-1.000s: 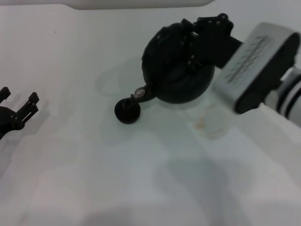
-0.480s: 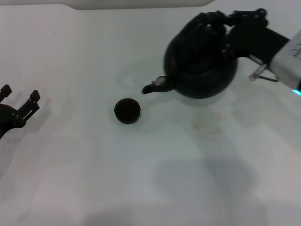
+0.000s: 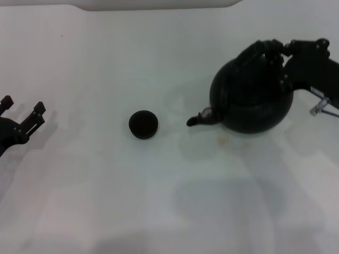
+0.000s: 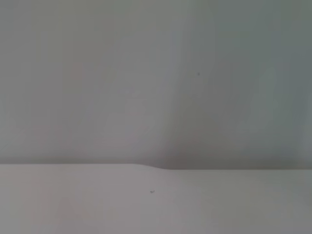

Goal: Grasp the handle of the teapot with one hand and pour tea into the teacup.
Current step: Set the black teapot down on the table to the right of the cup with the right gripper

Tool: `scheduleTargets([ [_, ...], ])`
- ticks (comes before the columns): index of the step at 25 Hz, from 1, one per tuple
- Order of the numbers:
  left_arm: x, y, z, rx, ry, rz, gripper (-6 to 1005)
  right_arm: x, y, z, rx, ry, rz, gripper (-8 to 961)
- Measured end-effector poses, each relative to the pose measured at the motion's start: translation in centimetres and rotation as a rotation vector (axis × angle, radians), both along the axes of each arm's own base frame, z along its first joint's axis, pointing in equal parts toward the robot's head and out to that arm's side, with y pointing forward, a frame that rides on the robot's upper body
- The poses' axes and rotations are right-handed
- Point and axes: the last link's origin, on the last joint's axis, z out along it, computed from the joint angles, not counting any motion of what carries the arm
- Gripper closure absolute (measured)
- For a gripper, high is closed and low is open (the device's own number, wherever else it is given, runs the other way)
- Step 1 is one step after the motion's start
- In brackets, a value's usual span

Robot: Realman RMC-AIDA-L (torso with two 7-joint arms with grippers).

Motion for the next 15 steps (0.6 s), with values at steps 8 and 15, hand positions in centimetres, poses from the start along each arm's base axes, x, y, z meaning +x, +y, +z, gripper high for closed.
scheduleTargets([
  [8, 0.0, 0.3, -0.1, -0.003, 0.005, 0.004, 164, 0.7, -1.7, 0.1, -0.048, 0.046, 0.028, 837],
  [15, 0.1, 0.6, -0.2, -0.006, 0.008, 0.006, 165, 1.1, -2.0, -0.2, -0.064, 0.064, 0.044, 837],
])
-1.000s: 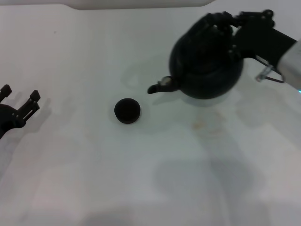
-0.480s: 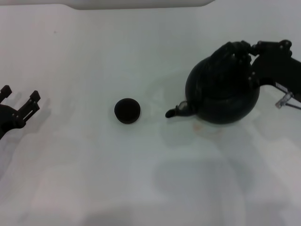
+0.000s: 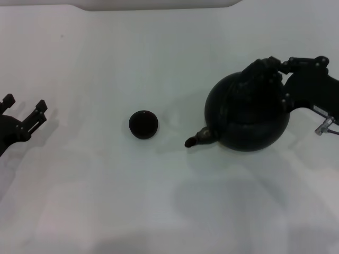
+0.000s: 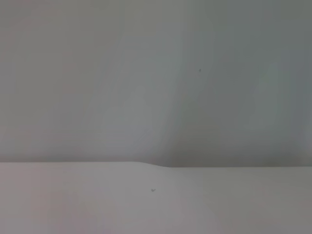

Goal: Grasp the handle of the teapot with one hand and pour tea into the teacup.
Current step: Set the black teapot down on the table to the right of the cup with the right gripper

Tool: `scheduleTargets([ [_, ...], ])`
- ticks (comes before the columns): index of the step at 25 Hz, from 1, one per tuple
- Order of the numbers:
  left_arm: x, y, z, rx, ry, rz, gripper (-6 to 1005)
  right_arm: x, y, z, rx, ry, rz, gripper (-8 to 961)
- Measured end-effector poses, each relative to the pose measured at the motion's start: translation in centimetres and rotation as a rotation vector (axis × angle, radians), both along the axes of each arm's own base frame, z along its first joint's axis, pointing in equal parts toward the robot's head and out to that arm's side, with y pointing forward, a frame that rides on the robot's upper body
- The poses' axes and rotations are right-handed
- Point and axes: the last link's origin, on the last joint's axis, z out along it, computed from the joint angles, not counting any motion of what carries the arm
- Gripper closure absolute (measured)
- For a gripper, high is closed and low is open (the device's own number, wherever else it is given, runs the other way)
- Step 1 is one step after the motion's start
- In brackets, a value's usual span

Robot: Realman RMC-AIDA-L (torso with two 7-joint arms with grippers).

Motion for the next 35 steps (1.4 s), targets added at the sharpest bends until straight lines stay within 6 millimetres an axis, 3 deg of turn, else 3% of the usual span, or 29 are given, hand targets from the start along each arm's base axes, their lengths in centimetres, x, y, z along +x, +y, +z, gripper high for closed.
scheduleTargets([
  [35, 0.00, 0.23, -0.04, -0.003, 0.000, 0.005, 164, 0.96, 0.40, -0.77, -0.089, 0.062, 0.069, 834],
])
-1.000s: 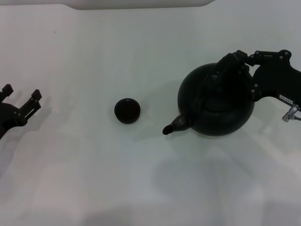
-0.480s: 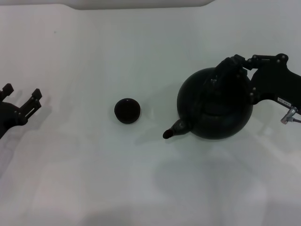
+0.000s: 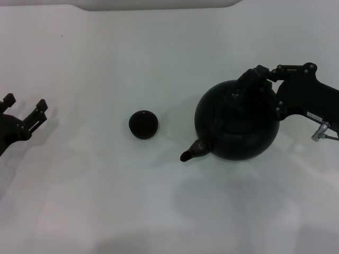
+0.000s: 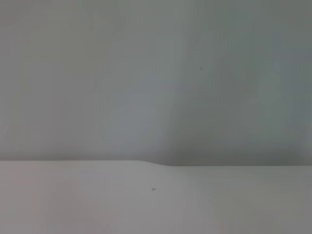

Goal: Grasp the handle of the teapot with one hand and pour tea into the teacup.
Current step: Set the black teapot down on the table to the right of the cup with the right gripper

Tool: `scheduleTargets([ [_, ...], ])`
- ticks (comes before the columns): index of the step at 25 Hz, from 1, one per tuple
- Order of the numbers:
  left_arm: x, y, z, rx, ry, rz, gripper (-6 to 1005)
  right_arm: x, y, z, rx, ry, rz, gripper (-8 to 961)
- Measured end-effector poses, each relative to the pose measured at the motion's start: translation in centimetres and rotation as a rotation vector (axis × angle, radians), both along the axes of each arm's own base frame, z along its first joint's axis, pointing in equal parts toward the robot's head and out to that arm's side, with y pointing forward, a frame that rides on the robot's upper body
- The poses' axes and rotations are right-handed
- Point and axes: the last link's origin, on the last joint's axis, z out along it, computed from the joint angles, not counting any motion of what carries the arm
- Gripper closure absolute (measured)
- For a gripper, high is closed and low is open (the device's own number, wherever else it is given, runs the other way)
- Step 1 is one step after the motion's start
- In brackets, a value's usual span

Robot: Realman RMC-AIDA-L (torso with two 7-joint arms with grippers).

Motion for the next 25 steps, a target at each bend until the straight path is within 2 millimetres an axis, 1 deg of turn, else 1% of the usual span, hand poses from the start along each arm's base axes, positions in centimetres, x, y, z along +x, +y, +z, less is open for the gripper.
scheduleTargets([
  [25, 0.15, 0.16, -0.08, -0.003, 0.000, -0.006, 164, 0.35, -0.09, 0.01, -0.017, 0.011, -0.004, 832],
])
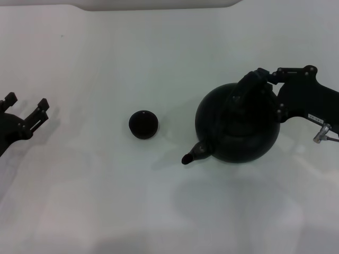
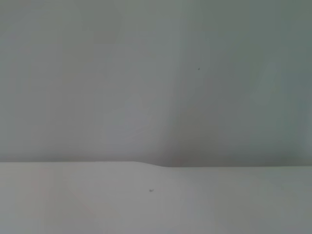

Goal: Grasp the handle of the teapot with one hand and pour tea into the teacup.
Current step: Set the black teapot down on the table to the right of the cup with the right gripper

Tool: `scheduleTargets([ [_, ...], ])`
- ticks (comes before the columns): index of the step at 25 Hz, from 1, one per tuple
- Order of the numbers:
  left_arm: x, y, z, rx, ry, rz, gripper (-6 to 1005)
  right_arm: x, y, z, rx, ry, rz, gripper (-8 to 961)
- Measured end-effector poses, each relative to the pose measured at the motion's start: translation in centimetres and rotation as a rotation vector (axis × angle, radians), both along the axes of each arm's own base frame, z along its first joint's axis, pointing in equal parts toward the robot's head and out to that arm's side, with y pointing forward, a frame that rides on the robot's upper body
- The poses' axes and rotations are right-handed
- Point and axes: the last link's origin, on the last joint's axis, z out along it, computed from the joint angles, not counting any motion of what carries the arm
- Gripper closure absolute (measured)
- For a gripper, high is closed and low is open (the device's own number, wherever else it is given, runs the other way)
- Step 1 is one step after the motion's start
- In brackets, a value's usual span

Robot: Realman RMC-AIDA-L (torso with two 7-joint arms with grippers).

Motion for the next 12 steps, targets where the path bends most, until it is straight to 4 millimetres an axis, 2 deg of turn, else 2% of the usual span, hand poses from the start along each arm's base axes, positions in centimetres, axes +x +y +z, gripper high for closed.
scheduleTargets([
  [4, -0.01, -0.01, 0.00, -0.002, 0.002, -0.001, 165, 0.12, -0.01, 0.02, 0.002, 0.007, -0.007, 832],
  [12, 0.00, -0.01, -0.01, -0.003, 0.005, -0.003, 164, 0.27, -0.02, -0.04, 0.000, 0.006, -0.012, 728],
])
